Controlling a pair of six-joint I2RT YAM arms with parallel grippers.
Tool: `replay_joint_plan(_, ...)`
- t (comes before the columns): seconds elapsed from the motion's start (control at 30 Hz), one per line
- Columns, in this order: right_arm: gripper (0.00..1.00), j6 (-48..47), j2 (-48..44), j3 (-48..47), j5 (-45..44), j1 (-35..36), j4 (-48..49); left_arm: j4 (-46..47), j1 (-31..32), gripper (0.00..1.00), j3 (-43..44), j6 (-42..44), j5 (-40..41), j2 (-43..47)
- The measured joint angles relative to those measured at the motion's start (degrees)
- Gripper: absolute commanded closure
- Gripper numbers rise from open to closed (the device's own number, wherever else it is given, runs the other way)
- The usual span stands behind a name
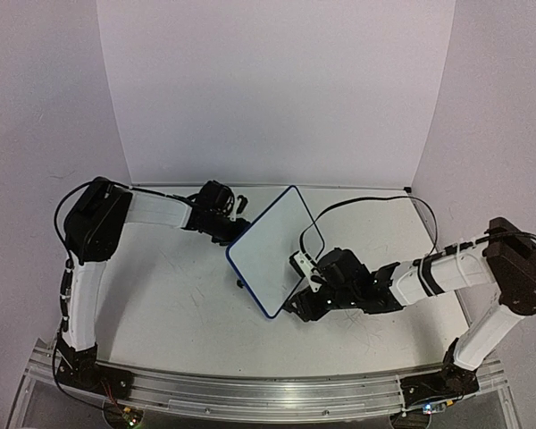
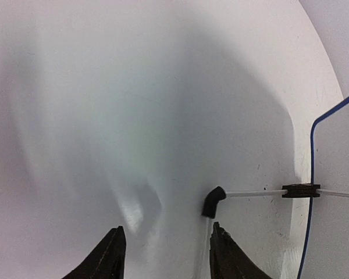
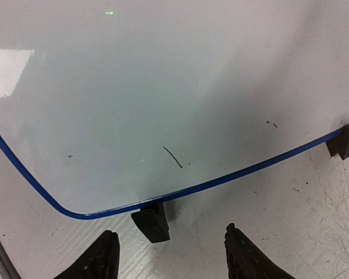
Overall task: Write a sentence on the whiteboard
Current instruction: Move the whiteboard to the center of the board.
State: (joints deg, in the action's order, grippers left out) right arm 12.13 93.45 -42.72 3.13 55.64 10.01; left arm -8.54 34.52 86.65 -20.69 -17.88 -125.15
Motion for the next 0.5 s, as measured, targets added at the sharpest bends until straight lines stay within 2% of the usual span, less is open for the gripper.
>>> replay_joint_plan(0.17,0.49,-2.69,3.01,0.83,-0.5,1.27,2.37,-4.96,-4.46,0.4,-3.7,-0.13,4.84,11.21)
replay_joint_plan(0.43,0.84,-2.12,9.74,-2.19,-5.02,5.19,3.92,-8.04,-3.92,0.39,-13.0,-0.14,12.41,30.44)
replay_joint_plan(0.5,0.88,-0.13,11.11,-3.7,-7.36,6.14,3.43,-8.43,-3.69,0.38,-16.99,-0.88,14.2,34.32)
